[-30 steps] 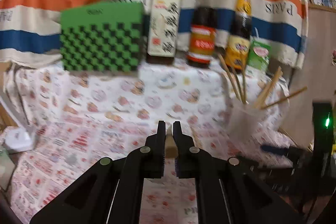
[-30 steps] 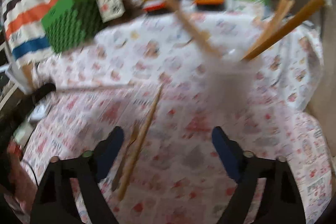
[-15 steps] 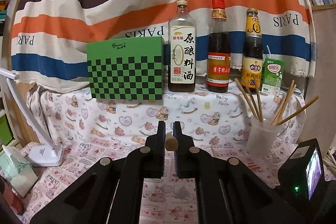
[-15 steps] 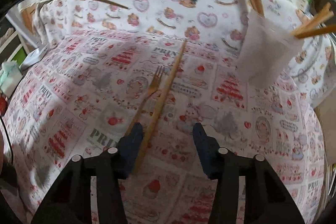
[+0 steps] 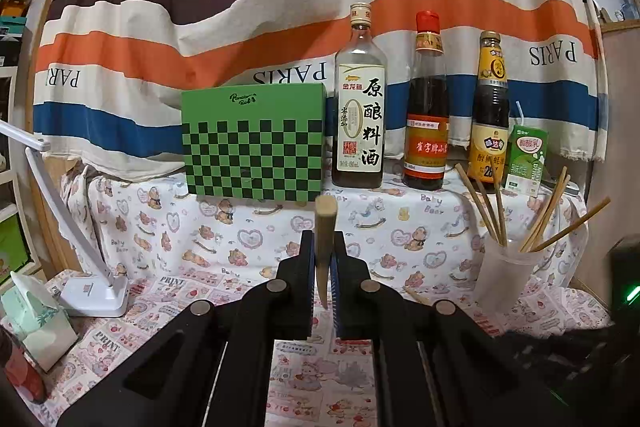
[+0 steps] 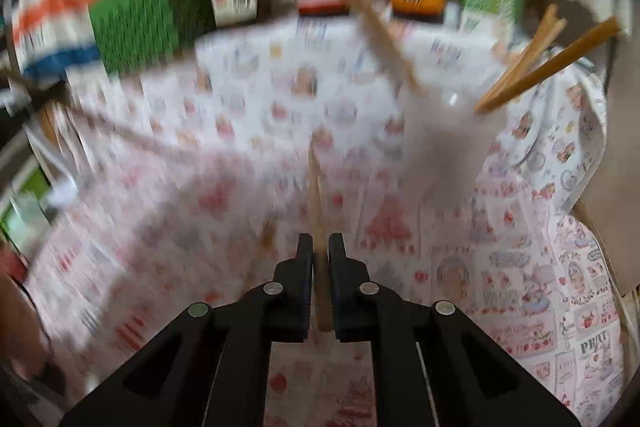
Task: Organize utensils
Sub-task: 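Lift the chopstick with the left tool while the right tool grasps a chopstick beside the fork, then raise both held chopsticks upright and carry them toward the clear cup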
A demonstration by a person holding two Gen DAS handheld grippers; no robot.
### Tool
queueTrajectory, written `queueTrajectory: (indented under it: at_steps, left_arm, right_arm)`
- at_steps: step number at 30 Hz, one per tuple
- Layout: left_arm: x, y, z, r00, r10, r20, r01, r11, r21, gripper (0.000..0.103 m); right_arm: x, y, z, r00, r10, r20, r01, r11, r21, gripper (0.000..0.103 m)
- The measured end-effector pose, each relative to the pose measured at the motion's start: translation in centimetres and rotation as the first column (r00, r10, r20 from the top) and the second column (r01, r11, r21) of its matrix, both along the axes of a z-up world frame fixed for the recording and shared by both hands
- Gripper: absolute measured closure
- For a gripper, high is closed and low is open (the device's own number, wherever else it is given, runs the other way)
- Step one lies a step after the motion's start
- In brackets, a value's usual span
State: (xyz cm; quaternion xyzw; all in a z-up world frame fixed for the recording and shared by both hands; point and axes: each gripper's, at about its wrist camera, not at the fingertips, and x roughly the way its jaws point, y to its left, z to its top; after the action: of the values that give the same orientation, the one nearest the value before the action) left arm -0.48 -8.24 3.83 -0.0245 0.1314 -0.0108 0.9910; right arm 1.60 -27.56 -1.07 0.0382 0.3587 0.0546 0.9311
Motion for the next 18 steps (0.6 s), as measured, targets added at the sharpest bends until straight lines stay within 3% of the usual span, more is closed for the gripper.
queueTrajectory:
  at_steps: [4, 9, 15, 18]
  left_arm:
    - [-0.1, 0.0, 0.0, 1.000, -0.004, 0.000, 0.004, 1.000, -0.007, 0.097]
    - [-0.3, 0.4, 0.2, 1.000, -0.011, 0.013, 0.011, 0.999, -0.038, 0.097]
    - [-1.0, 0.6, 0.5, 0.999, -0.025, 0.049, 0.028, 0.998, -0.063, 0.097]
    - [-1.1, 0.4, 0.5, 0.998, -0.035, 0.055, 0.039, 0.997, -0.060, 0.097]
  right_arm:
    - [-1.9, -1.1, 2.5, 0.982, -0.045, 0.183, 0.039, 0.999, 0.037, 0.095]
    - [-4.5, -1.5, 5.4, 0.918, -0.067, 0.391, 0.050, 0.997, 0.053, 0.096]
    - [-7.2, -2.3, 7.4, 0.840, -0.104, 0.533, 0.066, 0.994, 0.090, 0.096]
    - [-7.8, -2.4, 7.8, 0.828, -0.104, 0.552, 0.062, 0.994, 0.093, 0.096]
